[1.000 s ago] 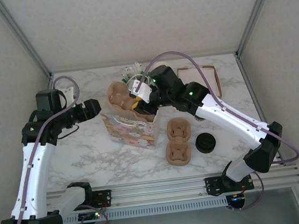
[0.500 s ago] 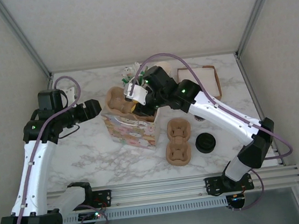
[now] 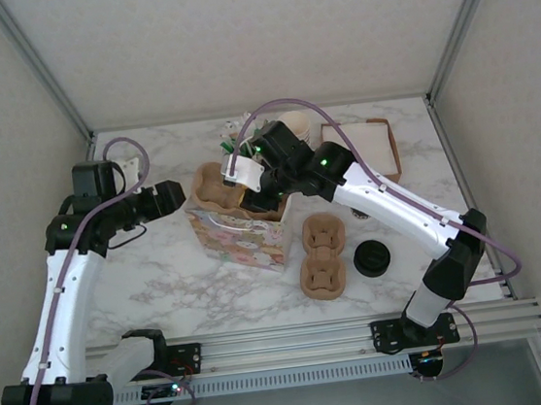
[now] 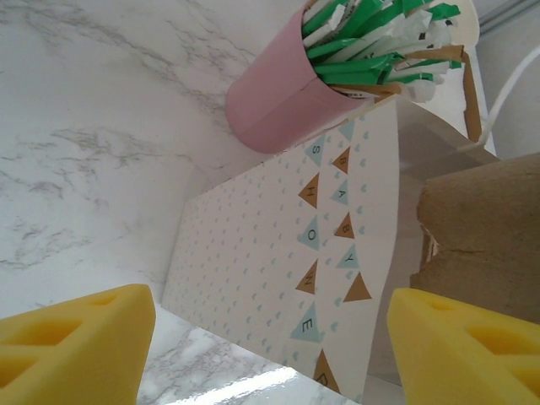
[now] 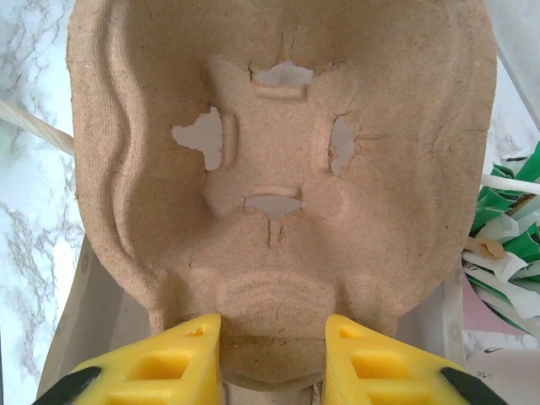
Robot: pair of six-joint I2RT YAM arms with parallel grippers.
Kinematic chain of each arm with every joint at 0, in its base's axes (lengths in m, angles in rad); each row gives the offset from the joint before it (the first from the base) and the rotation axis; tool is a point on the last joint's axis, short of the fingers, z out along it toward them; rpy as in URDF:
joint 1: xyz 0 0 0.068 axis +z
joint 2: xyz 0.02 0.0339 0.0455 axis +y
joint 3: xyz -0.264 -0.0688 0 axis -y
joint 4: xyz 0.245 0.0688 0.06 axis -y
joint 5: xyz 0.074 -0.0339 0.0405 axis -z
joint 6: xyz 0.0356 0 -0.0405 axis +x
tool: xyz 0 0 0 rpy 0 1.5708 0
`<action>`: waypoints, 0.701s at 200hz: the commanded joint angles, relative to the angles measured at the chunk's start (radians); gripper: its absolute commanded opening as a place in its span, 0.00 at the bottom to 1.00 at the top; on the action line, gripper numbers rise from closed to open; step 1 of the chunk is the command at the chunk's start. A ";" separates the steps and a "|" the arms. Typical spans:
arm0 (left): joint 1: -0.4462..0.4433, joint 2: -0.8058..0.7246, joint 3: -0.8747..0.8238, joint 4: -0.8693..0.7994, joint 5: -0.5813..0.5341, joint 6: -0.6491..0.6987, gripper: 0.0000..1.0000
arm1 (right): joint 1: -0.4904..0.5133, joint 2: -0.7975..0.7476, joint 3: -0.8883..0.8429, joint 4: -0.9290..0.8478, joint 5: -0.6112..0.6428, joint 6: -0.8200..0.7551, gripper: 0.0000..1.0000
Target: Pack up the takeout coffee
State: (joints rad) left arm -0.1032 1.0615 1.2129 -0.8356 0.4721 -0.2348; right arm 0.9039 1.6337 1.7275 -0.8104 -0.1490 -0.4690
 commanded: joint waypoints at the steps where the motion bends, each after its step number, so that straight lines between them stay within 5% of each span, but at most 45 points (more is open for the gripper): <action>1: -0.007 0.002 -0.009 0.024 0.056 0.012 0.73 | 0.010 0.014 0.034 -0.018 0.020 -0.011 0.30; 47: -0.007 0.006 -0.019 0.035 0.154 0.020 0.66 | 0.010 0.015 0.032 -0.019 0.030 -0.009 0.30; 140: -0.019 0.046 -0.035 0.006 0.143 0.049 0.65 | 0.009 0.021 0.030 -0.030 0.034 -0.017 0.30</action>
State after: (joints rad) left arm -0.1070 1.0946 1.1870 -0.8127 0.6056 -0.2157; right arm 0.9039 1.6474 1.7313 -0.8284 -0.1234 -0.4732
